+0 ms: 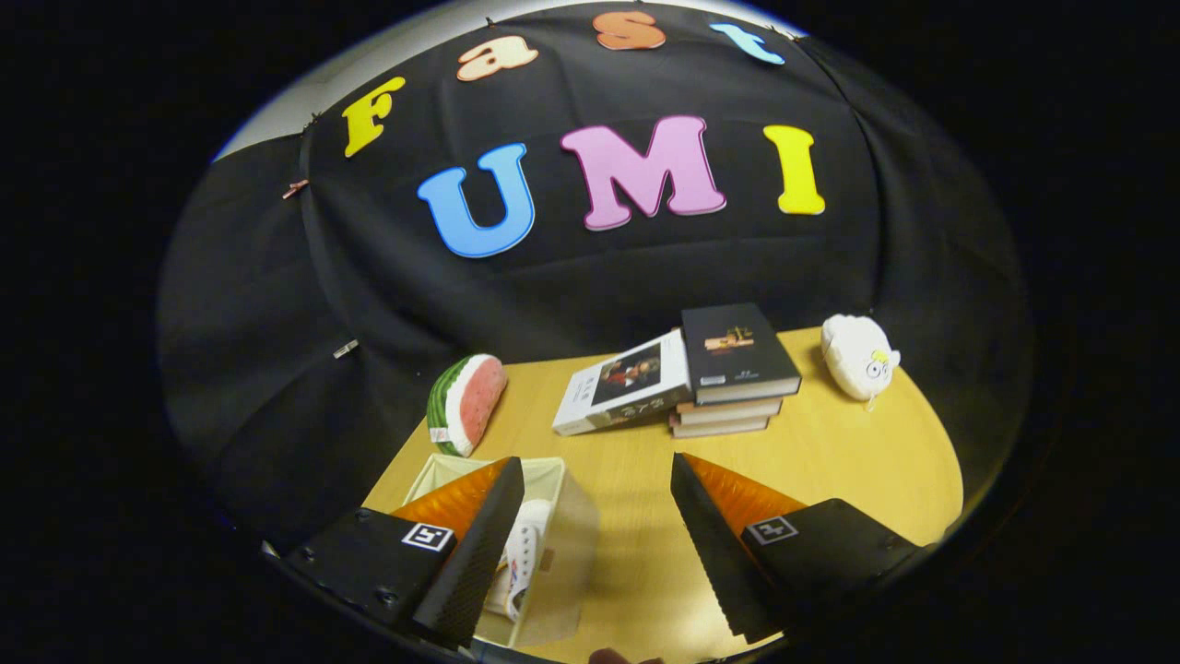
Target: Open the storage box then place both shoes into the box .Put the left shoe in first, then the right shoe, with the right side of both shoes facing outward in a uniform manner.
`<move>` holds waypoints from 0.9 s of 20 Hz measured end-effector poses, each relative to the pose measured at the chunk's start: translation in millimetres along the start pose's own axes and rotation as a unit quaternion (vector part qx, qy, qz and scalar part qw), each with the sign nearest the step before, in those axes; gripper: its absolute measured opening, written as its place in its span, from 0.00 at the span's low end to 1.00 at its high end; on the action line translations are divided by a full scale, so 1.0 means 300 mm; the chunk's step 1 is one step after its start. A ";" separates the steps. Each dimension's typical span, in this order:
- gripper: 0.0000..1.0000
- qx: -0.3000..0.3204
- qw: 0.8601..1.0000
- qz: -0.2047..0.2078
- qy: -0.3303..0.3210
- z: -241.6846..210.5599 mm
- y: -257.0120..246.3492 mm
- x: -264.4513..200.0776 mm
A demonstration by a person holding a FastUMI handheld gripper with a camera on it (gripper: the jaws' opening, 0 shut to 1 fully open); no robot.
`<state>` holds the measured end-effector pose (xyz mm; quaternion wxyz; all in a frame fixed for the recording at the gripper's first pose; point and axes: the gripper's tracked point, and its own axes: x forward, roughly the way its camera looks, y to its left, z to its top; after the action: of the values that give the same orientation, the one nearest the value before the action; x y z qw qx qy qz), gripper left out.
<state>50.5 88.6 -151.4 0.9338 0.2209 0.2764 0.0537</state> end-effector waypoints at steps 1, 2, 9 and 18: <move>0.99 -0.017 1.000 -0.005 -0.021 0.035 -0.043 -0.035; 0.99 -0.034 0.999 -0.010 -0.041 0.076 -0.086 -0.046; 0.99 -0.080 0.986 -0.057 -0.138 0.310 -0.385 -0.153; 0.99 -0.100 0.973 -0.115 -0.175 0.419 -0.658 -0.257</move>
<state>49.2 -153.8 -106.4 0.9849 0.0995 0.1256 -0.0659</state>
